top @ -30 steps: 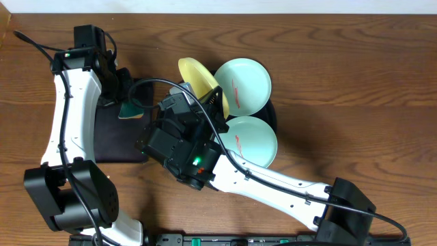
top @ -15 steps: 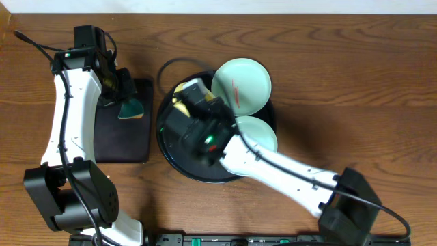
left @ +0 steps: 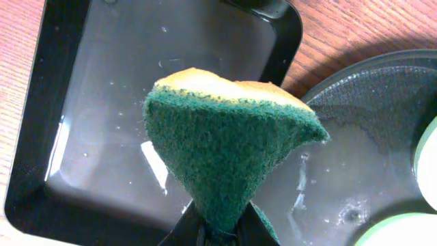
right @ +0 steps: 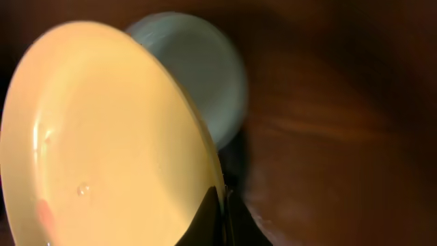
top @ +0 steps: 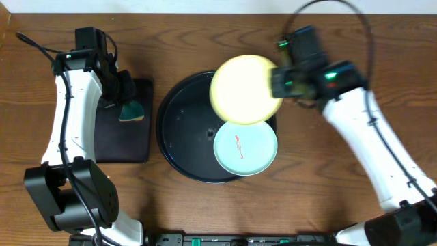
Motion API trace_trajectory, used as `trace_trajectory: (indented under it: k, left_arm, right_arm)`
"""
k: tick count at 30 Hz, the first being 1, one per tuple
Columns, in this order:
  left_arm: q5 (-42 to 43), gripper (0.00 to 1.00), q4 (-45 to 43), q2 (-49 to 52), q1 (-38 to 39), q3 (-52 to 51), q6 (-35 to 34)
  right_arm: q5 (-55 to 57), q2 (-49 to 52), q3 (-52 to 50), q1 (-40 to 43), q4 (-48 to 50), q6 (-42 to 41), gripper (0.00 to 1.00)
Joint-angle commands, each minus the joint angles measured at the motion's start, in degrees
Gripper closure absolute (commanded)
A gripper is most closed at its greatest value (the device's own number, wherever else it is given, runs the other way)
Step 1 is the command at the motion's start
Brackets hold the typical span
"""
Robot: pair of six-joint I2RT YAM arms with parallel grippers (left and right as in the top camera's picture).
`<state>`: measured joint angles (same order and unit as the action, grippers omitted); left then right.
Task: Clean dirty plates on tray and stack at the side
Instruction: 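Set the yellow plate down right of the round tray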
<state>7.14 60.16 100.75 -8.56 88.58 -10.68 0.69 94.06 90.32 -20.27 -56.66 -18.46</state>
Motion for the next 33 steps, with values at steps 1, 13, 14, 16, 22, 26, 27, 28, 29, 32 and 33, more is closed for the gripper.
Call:
trace_trajectory:
  k: [1,13,14,16,22,26,27,28,29,32,33]
  left_arm:
    - [-0.35,0.93,0.07,0.00,-0.04,-0.24,-0.57]
    - [-0.35,0.93,0.22,0.00,-0.04,-0.24,-0.55]
    - [-0.35,0.93,0.22,0.00,-0.04,-0.24,-0.55]
    - [-0.35,0.93,0.22,0.02,-0.04,-0.24,-0.57]
    - [-0.35,0.93,0.22,0.02,-0.04,-0.24,-0.55]
    - [-0.35,0.93,0.22,0.00,-0.04,-0.24,-0.57]
    - [-0.35,0.93,0.22,0.02,-0.04,-0.24,-0.57]
    - [-0.35,0.93,0.22,0.02,-0.04,-0.24,-0.55]
    - [-0.35,0.92,0.22,0.02,-0.04,-0.24,-0.57]
    - [-0.35,0.93,0.22,0.00,-0.04,-0.24,-0.55]
    - [-0.35,0.93,0.22,0.02,-0.04,-0.24,-0.57]
  right_arm:
    - [-4.15,-0.48,0.61,7.52,-2.99,1.25,0.99]
    - [-3.52,-0.42,-10.95,24.63,2.34,6.97,0.99]
    - [-3.52,-0.42,-12.63,25.22,3.91,6.97,0.99]
    - [-3.52,-0.42,-16.17,26.01,7.19,6.97,0.99]
    - [-2.58,-0.42,-26.03,26.71,17.40,6.97,0.99]
    - [-1.16,-0.42,-31.26,26.73,23.30,6.95,0.99]
    - [-1.11,-0.42,-32.09,26.73,24.24,6.95,0.99]
    - [-1.11,-0.42,-32.98,26.73,25.07,6.95,0.99]
    - [-1.14,-0.42,-33.73,26.73,25.75,6.93,0.99]
    - [-1.16,-0.42,-34.32,26.71,26.10,6.93,0.97]
    - [-1.51,-0.42,-34.27,26.71,26.08,6.69,0.93]
